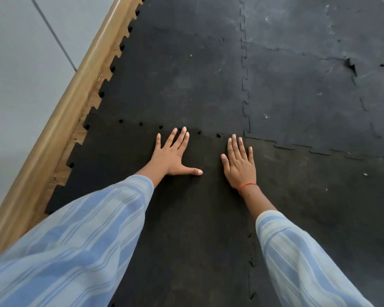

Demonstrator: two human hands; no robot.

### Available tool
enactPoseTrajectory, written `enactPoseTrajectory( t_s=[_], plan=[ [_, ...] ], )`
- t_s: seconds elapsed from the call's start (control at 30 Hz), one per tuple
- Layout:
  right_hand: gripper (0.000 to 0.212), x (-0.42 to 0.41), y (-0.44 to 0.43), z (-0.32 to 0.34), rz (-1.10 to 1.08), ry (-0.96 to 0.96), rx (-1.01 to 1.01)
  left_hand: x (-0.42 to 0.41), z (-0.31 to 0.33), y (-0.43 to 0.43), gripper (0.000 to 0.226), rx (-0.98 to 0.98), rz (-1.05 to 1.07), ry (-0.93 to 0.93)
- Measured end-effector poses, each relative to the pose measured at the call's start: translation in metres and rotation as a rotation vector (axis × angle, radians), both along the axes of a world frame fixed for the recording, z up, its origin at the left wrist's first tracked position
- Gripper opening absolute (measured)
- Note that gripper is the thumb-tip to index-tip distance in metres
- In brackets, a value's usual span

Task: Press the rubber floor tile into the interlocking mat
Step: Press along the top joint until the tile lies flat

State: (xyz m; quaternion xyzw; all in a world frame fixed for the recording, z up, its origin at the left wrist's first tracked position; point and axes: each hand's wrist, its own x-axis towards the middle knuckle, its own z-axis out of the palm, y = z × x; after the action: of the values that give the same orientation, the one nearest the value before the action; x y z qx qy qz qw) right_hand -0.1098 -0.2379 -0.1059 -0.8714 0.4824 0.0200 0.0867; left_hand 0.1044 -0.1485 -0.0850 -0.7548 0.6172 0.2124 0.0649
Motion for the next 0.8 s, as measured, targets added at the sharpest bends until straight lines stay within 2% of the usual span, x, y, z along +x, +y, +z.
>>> enactPoseTrajectory(
  t_s=[0.2,0.33,0.43,0.57,0.63,0.7,0.8],
  plan=[
    [0.060,0.018,-0.010,0.004,-0.068,0.025,0.101,-0.001,-0.005,-0.004,0.138,0.039,0.017,0.025],
    [0.062,0.044,-0.025,0.017,-0.134,0.119,0.254,-0.001,0.002,-0.007,0.137,0.093,0.005,0.007],
    [0.062,0.049,-0.028,0.025,-0.133,0.177,0.299,0.000,0.006,-0.008,0.133,0.104,0.005,0.025],
    [0.060,0.074,-0.005,0.029,0.068,0.146,0.262,0.019,0.006,0.006,0.108,0.021,-0.038,0.005],
    [0.058,0.095,0.010,0.028,0.179,0.124,0.257,0.044,0.006,0.020,0.099,0.012,0.049,-0.019],
    [0.058,0.109,0.017,0.026,0.184,0.125,0.265,0.070,0.007,0.033,0.102,0.058,0.159,-0.030],
    [0.058,0.112,0.019,0.021,0.155,0.142,0.248,0.087,0.004,0.038,0.109,0.101,0.198,-0.024]
  ],
)
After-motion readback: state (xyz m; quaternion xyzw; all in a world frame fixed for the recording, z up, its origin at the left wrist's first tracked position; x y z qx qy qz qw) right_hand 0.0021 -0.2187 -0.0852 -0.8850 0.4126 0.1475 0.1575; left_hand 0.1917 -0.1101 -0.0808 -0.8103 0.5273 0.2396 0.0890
